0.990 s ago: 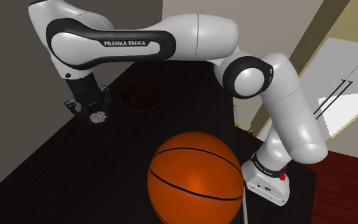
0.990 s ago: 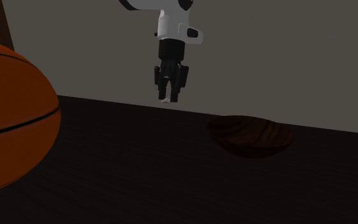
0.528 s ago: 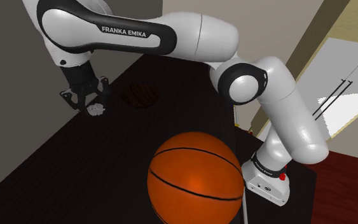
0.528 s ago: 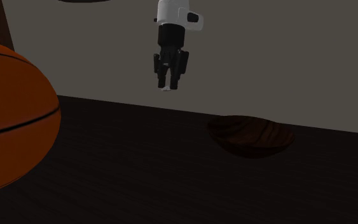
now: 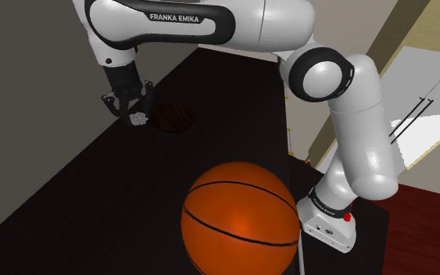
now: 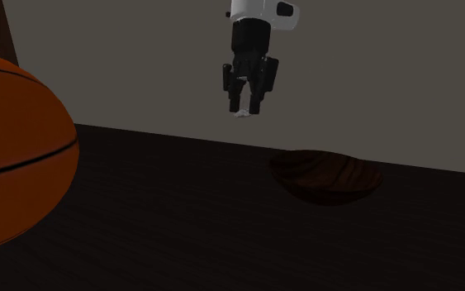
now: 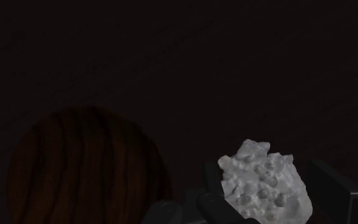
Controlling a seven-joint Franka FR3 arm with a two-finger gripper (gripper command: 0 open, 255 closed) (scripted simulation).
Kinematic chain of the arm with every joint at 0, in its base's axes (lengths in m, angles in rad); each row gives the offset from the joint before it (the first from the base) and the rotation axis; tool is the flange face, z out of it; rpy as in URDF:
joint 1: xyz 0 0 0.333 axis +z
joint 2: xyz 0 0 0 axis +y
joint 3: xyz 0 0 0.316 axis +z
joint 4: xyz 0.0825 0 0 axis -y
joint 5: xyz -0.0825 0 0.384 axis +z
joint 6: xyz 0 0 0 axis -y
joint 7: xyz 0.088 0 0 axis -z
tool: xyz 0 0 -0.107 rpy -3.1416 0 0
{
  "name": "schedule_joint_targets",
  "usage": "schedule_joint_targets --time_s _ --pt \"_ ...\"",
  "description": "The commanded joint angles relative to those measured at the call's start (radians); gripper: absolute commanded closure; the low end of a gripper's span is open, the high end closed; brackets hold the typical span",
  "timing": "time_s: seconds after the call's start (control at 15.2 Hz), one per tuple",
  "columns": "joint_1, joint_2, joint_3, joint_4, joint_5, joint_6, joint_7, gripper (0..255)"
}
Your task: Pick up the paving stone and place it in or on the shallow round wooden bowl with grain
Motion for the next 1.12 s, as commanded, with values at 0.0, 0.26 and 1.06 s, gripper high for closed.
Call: schedule_joint_targets --time_s 0.0,0.26,1.06 --pt "-0.044 -0.04 -0.006 -0.061 0.006 0.02 -0.043 255" --pt "-0.119 -0.105 -0.022 -0.154 0.015 0.049 -0.121 255" --pt "-0.229 -0.168 -0.056 -0.317 0.02 0.152 -0.246 255"
